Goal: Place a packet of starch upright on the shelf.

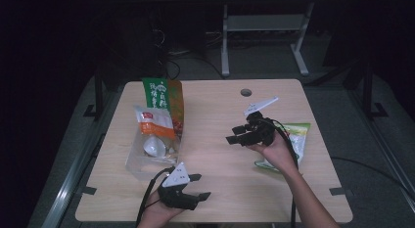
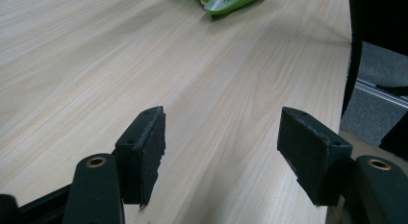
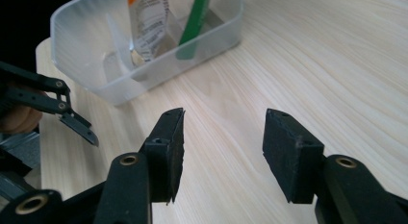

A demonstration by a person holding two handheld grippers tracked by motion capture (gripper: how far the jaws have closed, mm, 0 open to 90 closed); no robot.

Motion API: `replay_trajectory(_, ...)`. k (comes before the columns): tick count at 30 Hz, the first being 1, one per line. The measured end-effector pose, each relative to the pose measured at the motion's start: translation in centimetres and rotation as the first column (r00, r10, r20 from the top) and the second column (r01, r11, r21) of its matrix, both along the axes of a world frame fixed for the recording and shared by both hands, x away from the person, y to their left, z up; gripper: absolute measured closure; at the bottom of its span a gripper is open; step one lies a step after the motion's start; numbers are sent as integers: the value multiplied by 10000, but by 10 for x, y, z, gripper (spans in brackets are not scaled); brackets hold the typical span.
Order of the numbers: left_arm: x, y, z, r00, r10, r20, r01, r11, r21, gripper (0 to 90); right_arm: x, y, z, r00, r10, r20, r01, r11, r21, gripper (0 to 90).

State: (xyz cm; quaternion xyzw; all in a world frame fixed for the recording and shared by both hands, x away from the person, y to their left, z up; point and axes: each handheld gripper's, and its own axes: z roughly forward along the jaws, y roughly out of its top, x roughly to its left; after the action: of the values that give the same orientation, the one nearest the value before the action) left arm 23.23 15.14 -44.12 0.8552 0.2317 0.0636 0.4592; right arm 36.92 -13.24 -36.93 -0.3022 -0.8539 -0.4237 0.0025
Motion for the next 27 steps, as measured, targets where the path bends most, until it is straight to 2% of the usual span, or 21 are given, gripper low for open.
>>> replay_trajectory(6,2,-2,0,10000,24,-42,-23,10000,66,324,-3,-19,-2,9995,-295,57,295,9996,-12,457)
replay_trajectory(11,4,-4,3,9999,85,-63,-86,9999,-125,322,-6,-36,-3,9971,-745,121,743,9971,189,432)
replay_trajectory(13,4,-5,4,10000,36,-26,-36,10000,-43,322,-7,-40,-3,9968,-795,124,792,9966,222,430)
replay_trajectory(14,5,-6,5,10000,32,-29,-32,10000,-12,322,-9,-48,-3,9951,-985,94,983,9949,220,425)
replay_trajectory(27,11,-17,11,9999,-159,-42,160,9997,205,312,-24,-103,-6,9812,-1926,127,1926,9813,23,391)
